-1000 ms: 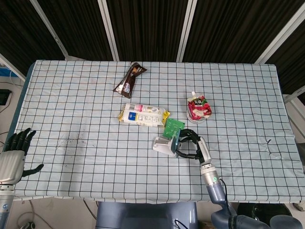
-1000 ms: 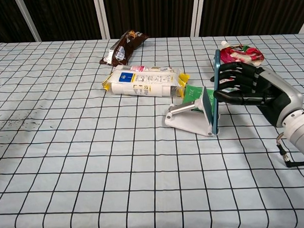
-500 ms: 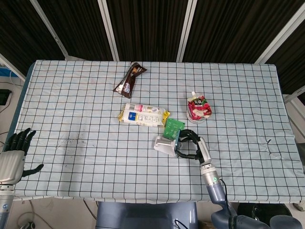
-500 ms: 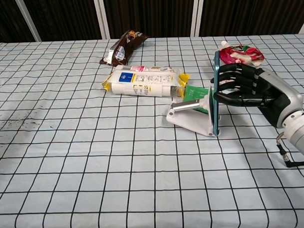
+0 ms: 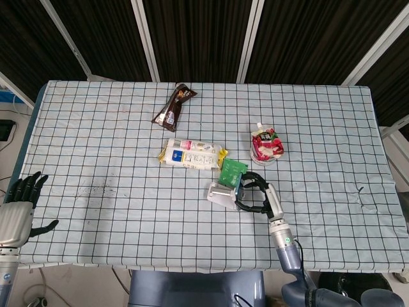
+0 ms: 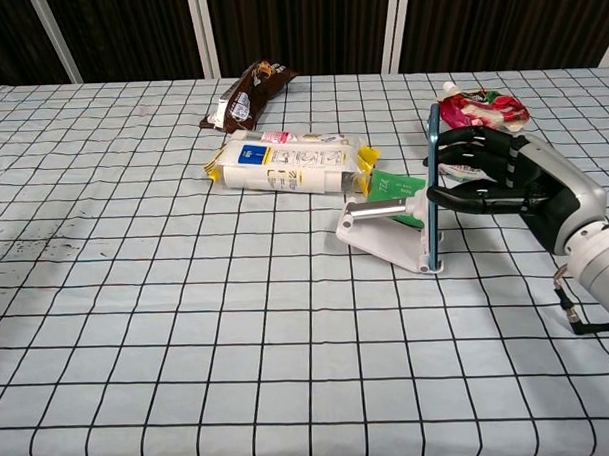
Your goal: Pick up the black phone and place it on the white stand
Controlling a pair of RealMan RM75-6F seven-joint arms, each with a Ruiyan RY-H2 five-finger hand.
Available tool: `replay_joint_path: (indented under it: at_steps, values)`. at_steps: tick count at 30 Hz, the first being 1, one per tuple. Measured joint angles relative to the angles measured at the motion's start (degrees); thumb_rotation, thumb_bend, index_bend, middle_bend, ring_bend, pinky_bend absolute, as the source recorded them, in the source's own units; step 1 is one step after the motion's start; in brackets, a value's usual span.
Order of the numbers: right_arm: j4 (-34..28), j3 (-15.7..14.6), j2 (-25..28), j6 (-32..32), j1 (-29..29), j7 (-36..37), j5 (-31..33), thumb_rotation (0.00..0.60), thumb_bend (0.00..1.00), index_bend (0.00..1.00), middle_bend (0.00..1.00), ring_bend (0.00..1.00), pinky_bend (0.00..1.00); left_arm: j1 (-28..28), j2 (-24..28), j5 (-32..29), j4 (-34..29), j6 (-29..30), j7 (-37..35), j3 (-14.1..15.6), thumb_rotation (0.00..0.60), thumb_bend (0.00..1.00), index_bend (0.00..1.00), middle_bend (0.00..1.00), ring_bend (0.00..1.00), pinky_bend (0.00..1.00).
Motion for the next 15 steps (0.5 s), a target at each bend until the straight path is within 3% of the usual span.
replay_joint_path:
  at_steps: [15]
  values:
    - [-1.9, 0.1, -0.1, 0.5, -0.4, -2.8, 0.2, 0.600, 0.17, 0.44, 0.34, 0.11, 0.18, 0.0, 0.0, 0.1, 0.0, 0.1, -0.3, -0.1, 0.600, 0.00, 0.00, 0.00, 0.00, 0.00]
